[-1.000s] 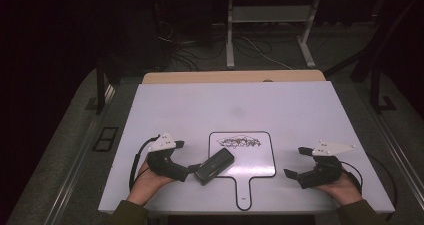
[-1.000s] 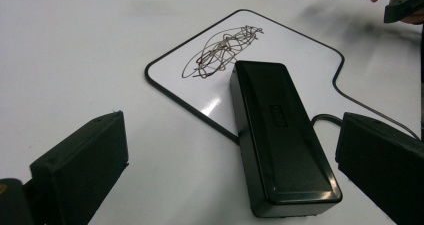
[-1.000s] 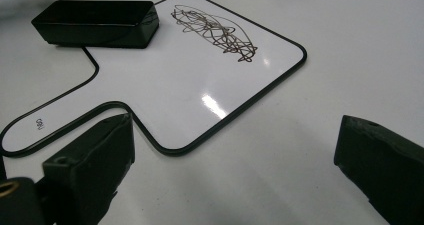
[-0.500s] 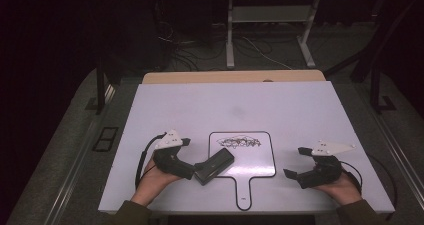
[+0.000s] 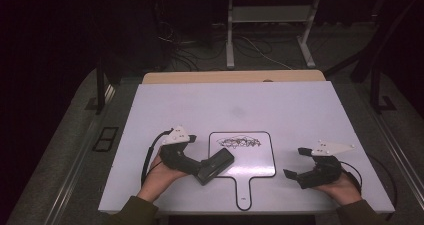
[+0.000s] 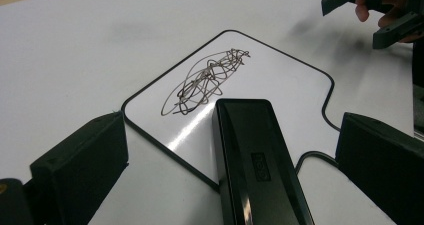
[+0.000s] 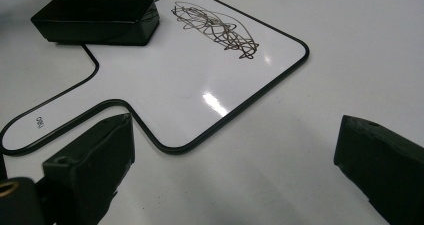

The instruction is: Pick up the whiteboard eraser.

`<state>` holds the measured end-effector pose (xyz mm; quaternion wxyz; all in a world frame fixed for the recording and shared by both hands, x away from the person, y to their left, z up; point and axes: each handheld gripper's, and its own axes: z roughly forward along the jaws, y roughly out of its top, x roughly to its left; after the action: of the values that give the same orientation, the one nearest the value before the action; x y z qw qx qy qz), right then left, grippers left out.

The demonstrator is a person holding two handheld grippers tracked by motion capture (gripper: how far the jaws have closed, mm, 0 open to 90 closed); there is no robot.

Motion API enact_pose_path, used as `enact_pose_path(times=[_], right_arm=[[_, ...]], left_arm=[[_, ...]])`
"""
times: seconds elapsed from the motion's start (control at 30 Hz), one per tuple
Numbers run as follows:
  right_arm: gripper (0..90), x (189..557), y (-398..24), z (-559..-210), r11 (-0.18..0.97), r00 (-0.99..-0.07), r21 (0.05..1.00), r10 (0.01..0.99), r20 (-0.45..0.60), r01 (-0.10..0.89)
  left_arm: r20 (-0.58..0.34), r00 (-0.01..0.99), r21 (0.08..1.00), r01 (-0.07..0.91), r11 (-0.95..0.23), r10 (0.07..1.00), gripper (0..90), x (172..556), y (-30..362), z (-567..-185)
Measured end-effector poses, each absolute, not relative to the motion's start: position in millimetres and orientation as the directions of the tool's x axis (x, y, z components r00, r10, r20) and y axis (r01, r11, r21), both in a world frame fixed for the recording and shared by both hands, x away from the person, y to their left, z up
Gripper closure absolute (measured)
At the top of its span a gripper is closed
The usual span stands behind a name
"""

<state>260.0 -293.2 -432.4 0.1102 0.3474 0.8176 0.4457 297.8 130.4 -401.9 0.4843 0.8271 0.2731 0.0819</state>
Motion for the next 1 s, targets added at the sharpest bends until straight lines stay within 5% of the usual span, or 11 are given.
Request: enact_pose_path(times=[0.67,1.0], right_arm=[[1.7,263,-288,-438,0.383,-0.769,0.800,0.623,0.145,0.462],[1.8,262,-285,-441,0.403,-0.765,0.786,0.630,0.133,0.469]], left_arm=[[-0.111,0.836,0.841,0.367,-0.397,0.537,0.5,303,103,-400],[-0.077,0.837,0.800,0.376,-0.467,0.542,8.5,298,91,-410]])
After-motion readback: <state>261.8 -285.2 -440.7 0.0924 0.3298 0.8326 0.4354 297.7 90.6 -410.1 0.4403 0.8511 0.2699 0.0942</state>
